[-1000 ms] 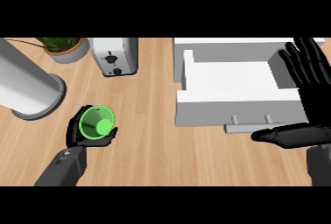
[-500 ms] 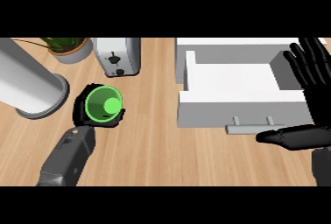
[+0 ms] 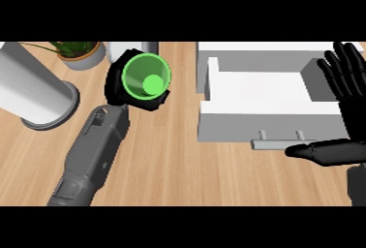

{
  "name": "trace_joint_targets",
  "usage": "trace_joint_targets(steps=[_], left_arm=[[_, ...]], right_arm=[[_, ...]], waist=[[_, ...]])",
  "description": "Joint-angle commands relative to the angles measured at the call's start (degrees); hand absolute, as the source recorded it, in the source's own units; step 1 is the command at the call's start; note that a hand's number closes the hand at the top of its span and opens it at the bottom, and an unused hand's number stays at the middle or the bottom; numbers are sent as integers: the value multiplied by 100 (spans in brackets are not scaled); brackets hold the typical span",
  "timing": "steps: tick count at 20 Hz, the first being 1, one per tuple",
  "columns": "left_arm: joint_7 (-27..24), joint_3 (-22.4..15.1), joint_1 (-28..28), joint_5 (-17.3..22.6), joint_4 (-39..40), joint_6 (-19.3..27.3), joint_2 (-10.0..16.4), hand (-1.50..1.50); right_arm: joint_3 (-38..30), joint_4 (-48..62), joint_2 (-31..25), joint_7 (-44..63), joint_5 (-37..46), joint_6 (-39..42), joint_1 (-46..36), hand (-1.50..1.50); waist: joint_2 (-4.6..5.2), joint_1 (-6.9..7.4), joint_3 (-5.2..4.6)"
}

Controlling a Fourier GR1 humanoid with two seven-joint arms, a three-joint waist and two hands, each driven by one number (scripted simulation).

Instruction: Pick up the cup, place it into the drawer and close the drawer

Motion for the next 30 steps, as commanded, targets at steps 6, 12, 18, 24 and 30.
trace_joint_targets(steps=[6, 12, 18, 24, 30], left_arm=[[1994, -929, -1474, 382, -613, 1331, -144, 150], [2402, -1331, -2536, 567, 438, 2196, -147, 150], [2791, -1553, -3252, 842, 1648, 2522, -147, 150], [2992, -2115, -3391, 1085, 2309, 2131, -147, 150], [3024, -2678, -3098, 1191, 2550, 1848, -147, 150]], right_arm=[[86, -260, 14, 194, -3, -29, -77, -150], [237, -9, 190, -156, 173, -47, -51, -150], [262, 244, 232, -264, 140, -24, -316, -150], [60, 497, 1, -245, -48, 155, -589, -150], [180, 521, -3, -229, -149, 303, -810, -150]], waist=[[13, -163, -4], [86, -314, -1], [145, -500, 3], [194, -682, 6], [280, -989, 8]])
